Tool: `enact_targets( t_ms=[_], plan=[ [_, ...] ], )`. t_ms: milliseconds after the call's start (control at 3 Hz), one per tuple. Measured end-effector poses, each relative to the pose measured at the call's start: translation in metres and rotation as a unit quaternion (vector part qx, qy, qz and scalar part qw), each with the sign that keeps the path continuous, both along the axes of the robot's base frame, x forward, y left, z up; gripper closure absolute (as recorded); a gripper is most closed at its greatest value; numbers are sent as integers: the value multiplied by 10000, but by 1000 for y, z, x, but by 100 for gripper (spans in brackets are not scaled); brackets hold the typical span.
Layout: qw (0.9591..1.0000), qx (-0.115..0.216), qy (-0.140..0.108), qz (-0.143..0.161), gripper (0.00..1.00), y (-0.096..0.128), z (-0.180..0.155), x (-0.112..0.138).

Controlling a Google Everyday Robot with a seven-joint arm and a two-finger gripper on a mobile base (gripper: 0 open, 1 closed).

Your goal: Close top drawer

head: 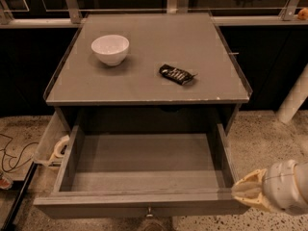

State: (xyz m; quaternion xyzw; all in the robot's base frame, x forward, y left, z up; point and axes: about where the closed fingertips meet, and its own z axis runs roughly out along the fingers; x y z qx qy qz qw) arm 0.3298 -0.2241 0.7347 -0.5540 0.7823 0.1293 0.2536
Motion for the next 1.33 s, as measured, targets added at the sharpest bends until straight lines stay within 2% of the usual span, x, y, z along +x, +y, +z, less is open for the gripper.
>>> enact_targets(
  t_ms=[333, 1000, 1333],
  plan=[
    [9986, 493, -31, -212, 100, -1, -60, 4],
    [9980, 589, -27, -235, 100, 2, -59, 2],
    [9984, 425, -376, -16, 100, 17, -96, -29]
  ],
)
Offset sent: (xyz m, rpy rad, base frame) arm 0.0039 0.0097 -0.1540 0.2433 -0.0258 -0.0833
